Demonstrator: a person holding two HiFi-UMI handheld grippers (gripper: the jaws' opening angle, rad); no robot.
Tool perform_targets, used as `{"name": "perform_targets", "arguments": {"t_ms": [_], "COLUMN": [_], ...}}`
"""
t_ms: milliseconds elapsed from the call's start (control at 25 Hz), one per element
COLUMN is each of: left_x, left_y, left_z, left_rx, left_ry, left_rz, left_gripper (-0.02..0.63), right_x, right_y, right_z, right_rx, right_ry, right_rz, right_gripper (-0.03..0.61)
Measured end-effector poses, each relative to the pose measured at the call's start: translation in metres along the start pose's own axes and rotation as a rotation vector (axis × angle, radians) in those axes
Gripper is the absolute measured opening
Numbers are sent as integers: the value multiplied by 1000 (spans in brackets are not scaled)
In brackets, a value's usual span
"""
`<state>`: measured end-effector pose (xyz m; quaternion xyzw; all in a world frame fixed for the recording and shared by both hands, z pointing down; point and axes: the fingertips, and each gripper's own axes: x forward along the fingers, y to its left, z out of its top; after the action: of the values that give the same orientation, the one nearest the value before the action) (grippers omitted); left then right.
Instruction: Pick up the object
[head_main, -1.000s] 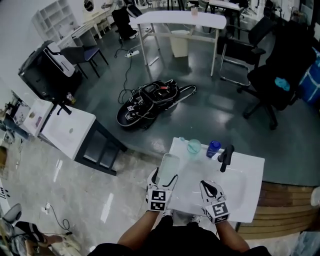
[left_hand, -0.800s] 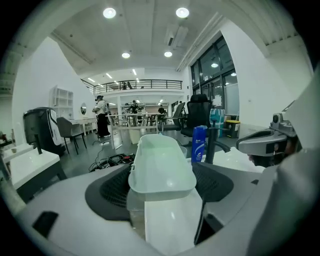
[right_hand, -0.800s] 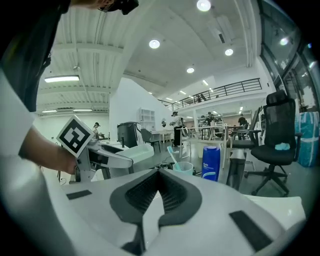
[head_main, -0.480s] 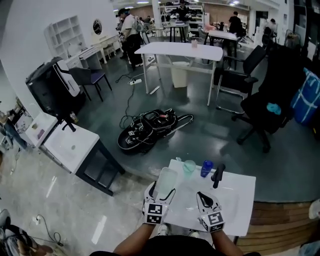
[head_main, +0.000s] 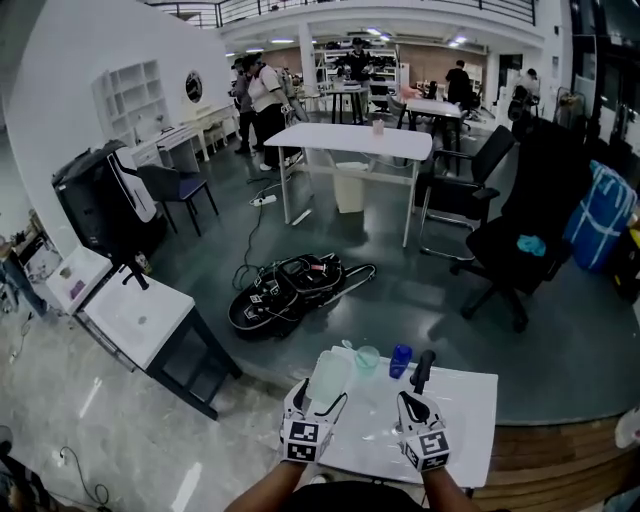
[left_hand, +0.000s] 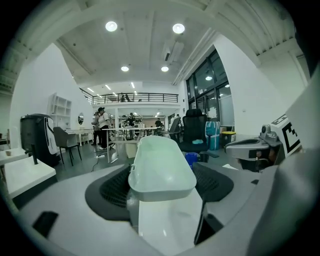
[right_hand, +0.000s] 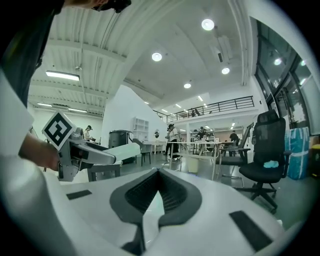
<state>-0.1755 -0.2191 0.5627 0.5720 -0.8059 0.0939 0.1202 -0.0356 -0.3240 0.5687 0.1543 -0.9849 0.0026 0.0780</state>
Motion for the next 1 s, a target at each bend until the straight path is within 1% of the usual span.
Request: {"name": "perform_targets", "arguments": {"t_ms": [200, 520, 760, 1000], "left_x": [-2, -6, -4, -7], "left_y": [3, 4, 6, 8], "left_z": [6, 3, 6, 5], "left_rx": [-6, -19, -17, -11], "left_ry": [-14, -13, -18, -14], "left_rz": [0, 2, 12, 21], "left_gripper": [403, 403, 403, 403], "right_x": [0, -2, -1, -3], "right_y": [-4, -4, -3, 0], "right_z": [9, 10, 15, 13], "right_rx": [-7, -24, -44, -53], "right_ry": [-19, -18, -40, -20], "right_rz": [-6, -20, -6, -9], "right_gripper": [17, 17, 17, 17]}}
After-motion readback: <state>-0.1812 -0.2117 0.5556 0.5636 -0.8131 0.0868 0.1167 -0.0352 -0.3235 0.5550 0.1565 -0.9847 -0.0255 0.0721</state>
